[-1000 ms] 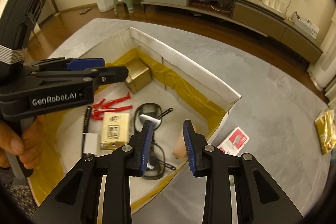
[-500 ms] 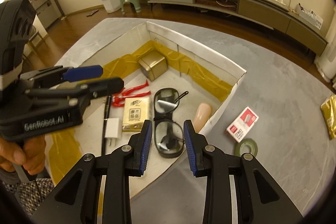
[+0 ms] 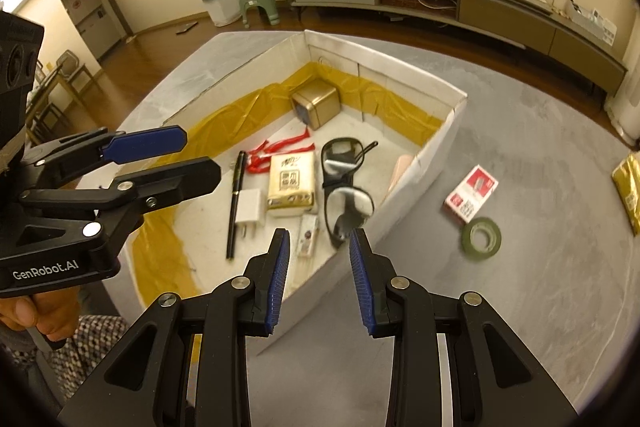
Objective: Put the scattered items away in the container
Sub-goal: 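Withdraw both open tools from the box toward the staples box and tape roll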
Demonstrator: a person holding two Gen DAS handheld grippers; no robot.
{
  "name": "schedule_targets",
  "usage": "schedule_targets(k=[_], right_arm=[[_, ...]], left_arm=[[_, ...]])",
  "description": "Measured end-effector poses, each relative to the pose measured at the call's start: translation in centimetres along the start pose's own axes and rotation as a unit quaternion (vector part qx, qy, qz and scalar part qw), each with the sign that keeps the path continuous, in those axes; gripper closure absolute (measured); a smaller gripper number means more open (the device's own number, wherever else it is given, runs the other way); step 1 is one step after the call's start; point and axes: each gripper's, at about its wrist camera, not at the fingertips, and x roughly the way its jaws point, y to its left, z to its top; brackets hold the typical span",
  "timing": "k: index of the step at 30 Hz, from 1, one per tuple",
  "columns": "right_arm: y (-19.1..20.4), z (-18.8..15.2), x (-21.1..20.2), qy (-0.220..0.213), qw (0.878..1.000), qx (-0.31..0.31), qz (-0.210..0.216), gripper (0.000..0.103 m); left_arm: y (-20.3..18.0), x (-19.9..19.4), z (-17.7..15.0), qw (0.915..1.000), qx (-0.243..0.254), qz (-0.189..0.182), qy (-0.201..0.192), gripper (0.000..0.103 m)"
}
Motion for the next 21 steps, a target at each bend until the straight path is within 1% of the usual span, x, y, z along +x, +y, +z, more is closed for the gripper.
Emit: schedule_targets(k=[11,18,21], right_arm=[[-1.5,-3.9,-2.0,-0.008,0.998,0.045,0.035,0.069],[-3.7,-6.5,-2.6,-0.006,0.995,0.087,0.056,0.069],[-4.7,-7.6,-2.8,-0.006,0.993,0.102,0.060,0.069]], left_arm=[[-2.2,-2.6,-2.5,0.9999,0.012,-0.007,0.001,0.048],[-5.4,-3.2,-4.5,0.9991,0.030,-0.027,0.009,0.048],[-6.9,-3.4,-5.5,0.9986,0.048,-0.019,0.009,0.048]])
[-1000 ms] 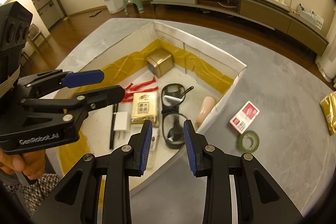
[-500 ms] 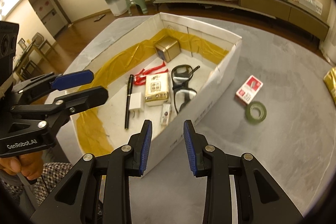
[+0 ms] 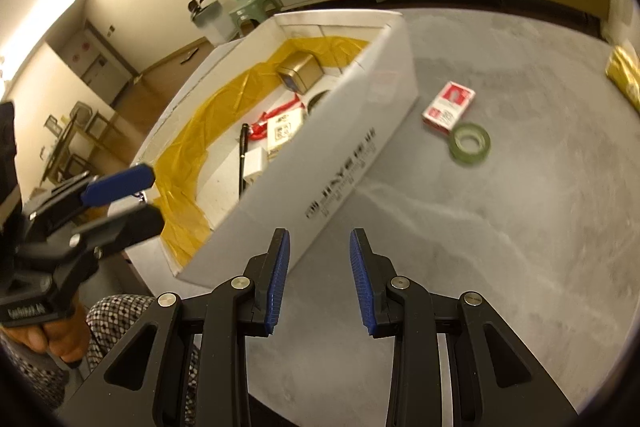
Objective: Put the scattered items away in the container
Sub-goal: 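Withdraw both open tools from the box toward the staples box and tape roll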
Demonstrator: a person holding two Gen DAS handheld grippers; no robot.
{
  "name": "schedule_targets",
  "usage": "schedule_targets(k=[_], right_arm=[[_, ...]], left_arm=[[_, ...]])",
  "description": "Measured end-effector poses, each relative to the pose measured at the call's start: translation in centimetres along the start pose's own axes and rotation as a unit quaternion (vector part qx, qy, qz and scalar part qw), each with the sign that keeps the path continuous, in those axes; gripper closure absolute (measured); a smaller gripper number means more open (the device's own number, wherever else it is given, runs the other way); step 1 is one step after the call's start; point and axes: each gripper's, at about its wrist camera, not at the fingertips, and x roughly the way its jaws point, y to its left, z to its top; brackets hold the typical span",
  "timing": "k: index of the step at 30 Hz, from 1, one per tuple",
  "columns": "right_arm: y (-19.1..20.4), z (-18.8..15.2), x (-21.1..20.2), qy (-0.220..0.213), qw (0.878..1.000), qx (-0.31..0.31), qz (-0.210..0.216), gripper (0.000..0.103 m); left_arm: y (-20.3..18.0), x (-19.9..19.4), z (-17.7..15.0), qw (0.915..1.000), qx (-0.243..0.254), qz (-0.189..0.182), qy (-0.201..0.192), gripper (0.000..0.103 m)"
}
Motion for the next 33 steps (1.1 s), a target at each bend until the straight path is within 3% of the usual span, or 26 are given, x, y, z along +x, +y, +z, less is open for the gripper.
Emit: schedule_targets(k=[5,17,33], right_arm=[[0.0,-0.9,-0.4,-0.004,1.000,-0.008,-0.001,0.069],[4.5,-2.7,-1.2,-0.017,0.994,-0.102,-0.029,0.066],[2.9,-5.4,-1.8,-0.010,0.997,-0.078,-0.012,0.066]], left_arm=[[-1.5,-0.4,-1.3,0.9997,0.014,0.020,-0.003,0.048],[-1.3,-2.4,-3.2,0.9990,-0.002,0.044,-0.006,0.048],[-2.9,-2.3,-4.2,0.9993,-0.004,0.038,0.001,0.047]])
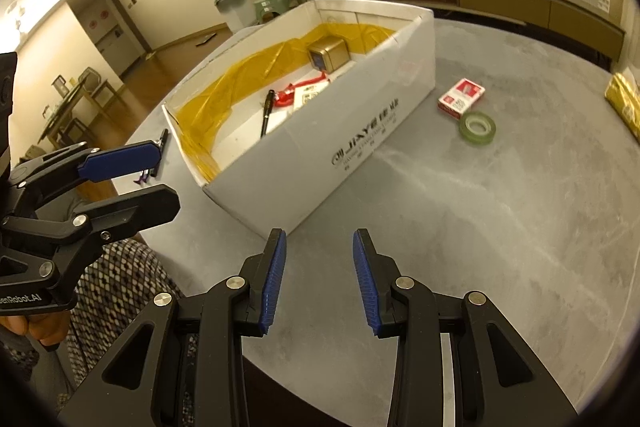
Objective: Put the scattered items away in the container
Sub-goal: 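Withdraw both open tools from the box toward the staples box and tape roll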
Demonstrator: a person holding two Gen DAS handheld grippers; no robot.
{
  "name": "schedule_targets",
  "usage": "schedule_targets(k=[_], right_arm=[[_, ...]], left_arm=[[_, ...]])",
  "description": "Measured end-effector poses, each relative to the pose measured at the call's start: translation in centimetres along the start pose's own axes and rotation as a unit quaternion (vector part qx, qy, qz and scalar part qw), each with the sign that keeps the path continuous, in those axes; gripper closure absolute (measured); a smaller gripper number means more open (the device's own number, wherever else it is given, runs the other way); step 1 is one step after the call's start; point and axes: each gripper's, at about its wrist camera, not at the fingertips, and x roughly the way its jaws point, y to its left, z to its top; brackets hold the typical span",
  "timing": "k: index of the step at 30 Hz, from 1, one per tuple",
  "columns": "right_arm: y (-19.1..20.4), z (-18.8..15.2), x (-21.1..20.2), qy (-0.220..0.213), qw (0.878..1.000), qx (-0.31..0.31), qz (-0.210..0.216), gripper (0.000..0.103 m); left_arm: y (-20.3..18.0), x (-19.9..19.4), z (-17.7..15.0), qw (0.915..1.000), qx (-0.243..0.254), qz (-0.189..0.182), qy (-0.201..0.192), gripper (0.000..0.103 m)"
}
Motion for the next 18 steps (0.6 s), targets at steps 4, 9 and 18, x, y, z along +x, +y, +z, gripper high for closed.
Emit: schedule_targets(k=[4,9,18], right_arm=[[-1.4,0.2,-0.3,-0.005,1.000,0.009,-0.004,0.066],[-5.2,1.2,-0.4,-0.012,0.998,0.051,-0.017,0.066],[-13.2,3.5,0.0,-0.029,0.988,0.145,-0.052,0.063]], left_arm=[[-0.7,0.9,0.0,1.0000,0.001,-0.006,0.007,0.047],[-2.2,2.8,0.7,0.9997,0.009,-0.019,0.016,0.048],[-5.0,8.6,3.9,0.9980,0.016,-0.052,0.032,0.047]])
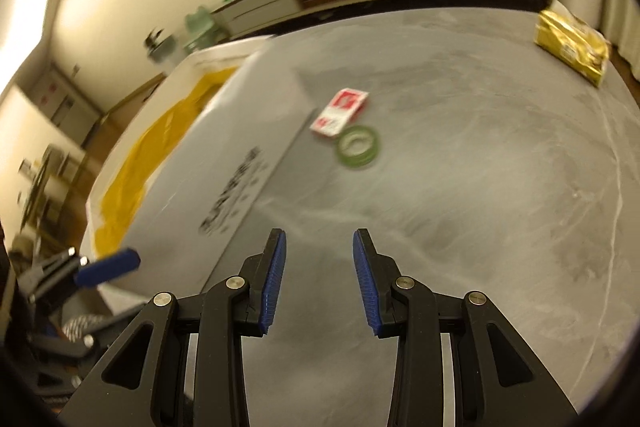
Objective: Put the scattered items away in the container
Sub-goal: 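Withdraw both open tools from the box toward the staples box and tape roll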
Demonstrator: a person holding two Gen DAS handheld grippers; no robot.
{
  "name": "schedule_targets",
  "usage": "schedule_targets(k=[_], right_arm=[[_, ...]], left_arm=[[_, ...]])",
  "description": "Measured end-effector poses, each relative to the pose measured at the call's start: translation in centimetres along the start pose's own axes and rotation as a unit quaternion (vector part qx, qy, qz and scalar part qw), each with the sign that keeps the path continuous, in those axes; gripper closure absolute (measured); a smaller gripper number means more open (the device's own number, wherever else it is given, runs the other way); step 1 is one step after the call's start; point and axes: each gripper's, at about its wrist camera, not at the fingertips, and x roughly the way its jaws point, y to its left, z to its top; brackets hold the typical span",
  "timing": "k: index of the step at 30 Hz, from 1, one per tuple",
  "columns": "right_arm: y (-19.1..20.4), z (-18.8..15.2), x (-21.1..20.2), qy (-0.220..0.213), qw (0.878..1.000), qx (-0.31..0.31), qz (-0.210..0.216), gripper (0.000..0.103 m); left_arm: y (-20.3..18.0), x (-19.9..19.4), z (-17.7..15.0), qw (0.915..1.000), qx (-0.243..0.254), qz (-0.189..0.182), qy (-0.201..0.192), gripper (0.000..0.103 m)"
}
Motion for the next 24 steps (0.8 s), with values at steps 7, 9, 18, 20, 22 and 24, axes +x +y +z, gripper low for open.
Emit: schedule_targets(k=[7,9,18,20,22,24], right_arm=[[-0.9,4.9,4.3,0.011,0.999,-0.022,-0.040,0.063],[-0.4,6.5,5.9,0.014,0.998,-0.036,-0.046,0.062],[2.1,12.7,16.1,0.025,0.990,-0.105,-0.093,0.062],[2.0,13.2,17.7,0.030,0.987,-0.118,-0.104,0.061],[2.6,12.7,17.8,0.026,0.980,-0.155,-0.121,0.062],[2.8,11.6,17.2,0.036,0.976,-0.173,-0.126,0.063]], left_arm=[[-0.6,3.5,1.5,0.9998,-0.007,-0.019,-0.003,0.047],[-0.8,3.9,1.4,0.9995,-0.006,-0.025,-0.016,0.047],[1.1,4.7,1.0,0.9985,-0.007,-0.043,-0.035,0.048],[1.2,4.9,0.9,0.9984,-0.004,-0.046,-0.031,0.048],[1.1,5.2,0.8,0.9987,0.006,-0.044,-0.024,0.048],[1.1,5.5,0.7,0.9989,0.008,-0.043,-0.017,0.047]])
